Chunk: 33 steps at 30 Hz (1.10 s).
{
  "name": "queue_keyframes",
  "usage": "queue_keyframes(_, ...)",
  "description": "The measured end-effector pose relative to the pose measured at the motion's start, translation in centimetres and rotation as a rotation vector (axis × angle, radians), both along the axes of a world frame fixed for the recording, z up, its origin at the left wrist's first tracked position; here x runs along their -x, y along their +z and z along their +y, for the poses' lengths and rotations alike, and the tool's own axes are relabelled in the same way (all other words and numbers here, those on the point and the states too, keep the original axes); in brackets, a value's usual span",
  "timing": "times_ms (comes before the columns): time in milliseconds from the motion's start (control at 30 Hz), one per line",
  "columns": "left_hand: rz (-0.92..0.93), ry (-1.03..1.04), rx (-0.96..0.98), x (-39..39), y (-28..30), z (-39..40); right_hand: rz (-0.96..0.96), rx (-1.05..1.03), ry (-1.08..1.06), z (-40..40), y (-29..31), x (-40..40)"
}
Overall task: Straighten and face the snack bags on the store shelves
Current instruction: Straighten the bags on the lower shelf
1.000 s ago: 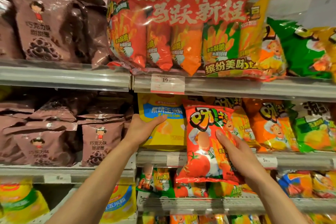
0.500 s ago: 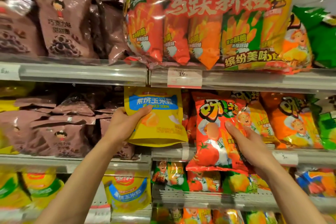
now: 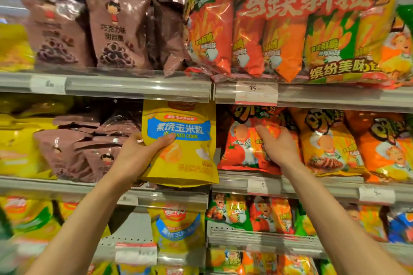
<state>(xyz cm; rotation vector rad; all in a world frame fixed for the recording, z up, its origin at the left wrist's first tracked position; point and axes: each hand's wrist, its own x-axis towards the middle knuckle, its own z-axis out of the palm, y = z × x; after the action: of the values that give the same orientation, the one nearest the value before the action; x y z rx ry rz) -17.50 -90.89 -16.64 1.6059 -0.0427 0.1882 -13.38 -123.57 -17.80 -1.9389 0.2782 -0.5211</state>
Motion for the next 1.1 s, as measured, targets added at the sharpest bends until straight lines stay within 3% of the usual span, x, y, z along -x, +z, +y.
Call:
queue_keyframes(167,-0.015,0.023,0.012,-0.1,-0.3,0.7,0.076,0.145,0.042,3.6,-0.4,-1.0)
queue_keyframes(367,-0.018,0.002,0.005,-0.6,-0.9,1.2,-0.164,0.545,0.048,4.1,-2.8,2.2)
queue_keyframes(467,-0.011,-0.006,-0.005,-0.8,-1.3,1.1,-0.167,0.766,0.076,4.0,-4.8,1.7)
queue_keyframes(533,-0.016,-0.002,-0.010,-0.7,-1.4,1.1,-0.135,0.799,0.073,3.9,-5.1,1.0)
queue_keyframes(800,-0.039,-0.019,0.006,0.0,-2.0,1.6,-0.056,0.757,0.074,4.2,-4.7,1.4)
queue_keyframes(967,-0.044,-0.024,0.008,1.1,-3.3,2.0,-0.239,0.611,0.051,5.4,-3.9,3.9)
queue_keyframes(1033,-0.018,-0.016,-0.013,1.6,-3.9,2.4,-0.231,0.448,0.097,6.7,-3.4,5.3)
queue_keyframes(1100,-0.004,-0.019,-0.019,2.3,-4.6,2.8,-0.106,0.224,0.227,8.4,-2.7,6.8)
